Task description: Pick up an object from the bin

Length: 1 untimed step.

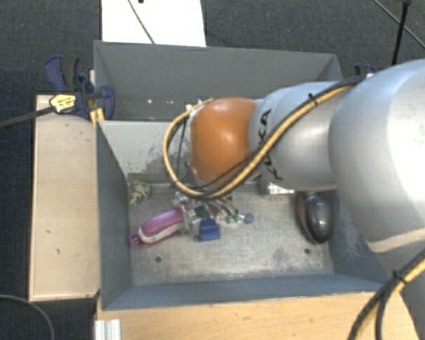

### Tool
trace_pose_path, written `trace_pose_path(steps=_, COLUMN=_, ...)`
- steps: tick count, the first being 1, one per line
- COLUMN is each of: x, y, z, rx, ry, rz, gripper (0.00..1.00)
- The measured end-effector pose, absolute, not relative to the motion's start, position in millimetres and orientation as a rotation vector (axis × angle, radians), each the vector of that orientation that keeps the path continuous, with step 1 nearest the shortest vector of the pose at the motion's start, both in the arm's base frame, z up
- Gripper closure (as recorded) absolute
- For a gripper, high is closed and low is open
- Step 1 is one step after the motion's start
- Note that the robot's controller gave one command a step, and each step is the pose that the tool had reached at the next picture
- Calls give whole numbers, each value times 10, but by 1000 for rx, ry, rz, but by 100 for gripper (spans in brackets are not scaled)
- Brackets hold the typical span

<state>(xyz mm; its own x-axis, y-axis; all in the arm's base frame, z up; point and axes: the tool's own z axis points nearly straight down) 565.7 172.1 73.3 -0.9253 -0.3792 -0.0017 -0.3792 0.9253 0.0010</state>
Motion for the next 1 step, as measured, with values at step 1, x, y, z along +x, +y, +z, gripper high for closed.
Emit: trace_pose_path(steps=1, x=5637, y=1753, z=1681, rx=-612, ry=3072, rz=2, gripper=100)
